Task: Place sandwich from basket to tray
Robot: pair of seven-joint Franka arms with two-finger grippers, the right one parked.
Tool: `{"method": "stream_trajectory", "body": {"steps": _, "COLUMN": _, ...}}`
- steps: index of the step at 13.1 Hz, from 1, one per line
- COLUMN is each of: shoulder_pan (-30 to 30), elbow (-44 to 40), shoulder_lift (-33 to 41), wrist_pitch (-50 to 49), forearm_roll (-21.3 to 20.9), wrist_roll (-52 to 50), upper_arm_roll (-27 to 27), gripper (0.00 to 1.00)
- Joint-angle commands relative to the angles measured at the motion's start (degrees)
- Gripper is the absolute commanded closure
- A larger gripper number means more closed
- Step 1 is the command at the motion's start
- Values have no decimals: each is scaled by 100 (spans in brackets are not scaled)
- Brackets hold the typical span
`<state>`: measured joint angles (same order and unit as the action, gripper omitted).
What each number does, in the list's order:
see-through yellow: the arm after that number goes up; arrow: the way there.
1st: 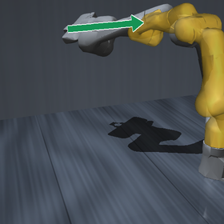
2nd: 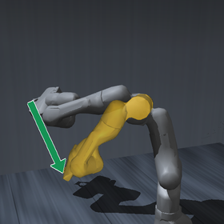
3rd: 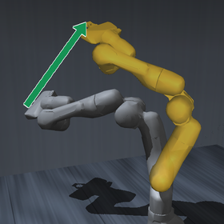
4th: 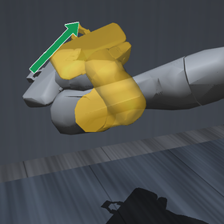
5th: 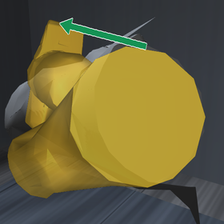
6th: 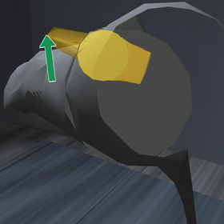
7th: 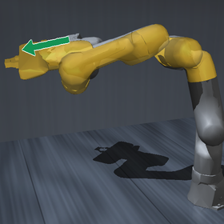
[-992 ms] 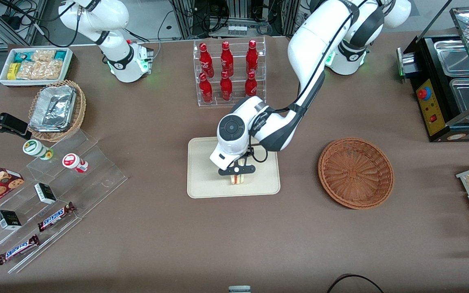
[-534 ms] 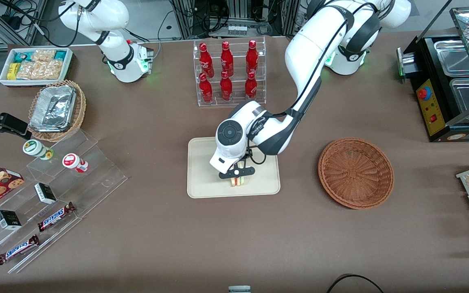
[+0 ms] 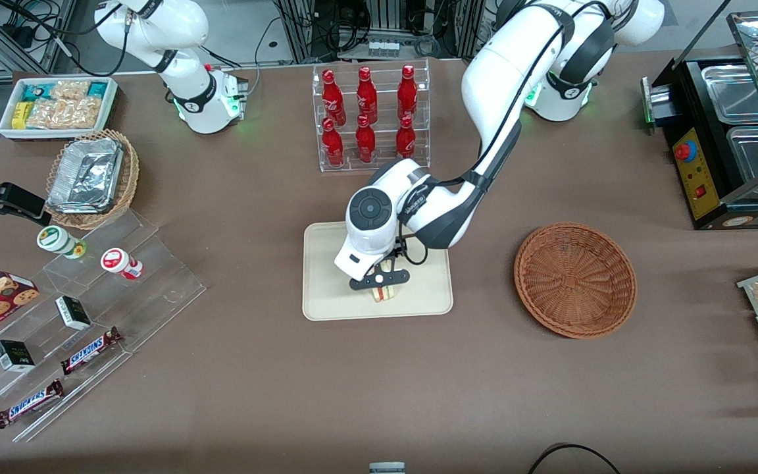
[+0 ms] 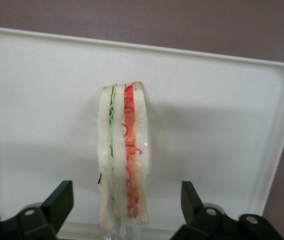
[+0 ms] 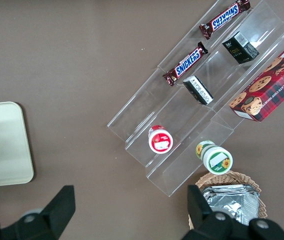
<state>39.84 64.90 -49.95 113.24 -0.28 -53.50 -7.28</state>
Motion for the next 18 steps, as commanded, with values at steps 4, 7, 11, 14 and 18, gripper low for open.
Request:
{"method": "stream_trajectory", "body": {"steps": 4, "shoulder_pan": -46, "elbow": 31, "shoulder_lift": 661, "wrist_pitch": -601, "forearm_roll": 11, "wrist_roll": -3, "upper_arm_roll": 87, "gripper": 0}}
{"method": "stream_trajectory", "body": {"steps": 7, "shoulder_pan": -291, "elbow": 223, "shoulder_lift": 960, "wrist_pitch": -715, "forearm_roll": 46, "wrist_roll": 988, "upper_arm_roll": 104, "gripper": 0}}
{"method": "stream_trajectory", "body": {"steps": 11, "shoulder_pan": -1169, "elbow": 1443, "shoulder_lift": 2048, "wrist_pitch": -953, "forearm_roll": 37, "wrist_roll": 2085, "upper_arm_roll": 104, "gripper": 0}}
{"method": "stream_trajectory", "body": {"steps": 14, "shoulder_pan": -1925, "elbow": 2104, "shoulder_lift": 2637, "wrist_pitch": -1023, "forearm_roll": 11, "wrist_roll": 3333, "upper_arm_roll": 104, "gripper": 0}}
{"method": "stream_trajectory", "body": {"steps": 18, "shoulder_pan": -2804, "elbow": 2808, "shoulder_lift": 3481, "wrist_pitch": -1128, "forearm_roll": -51, "wrist_roll": 4522, "upper_arm_roll": 113, "gripper": 0}}
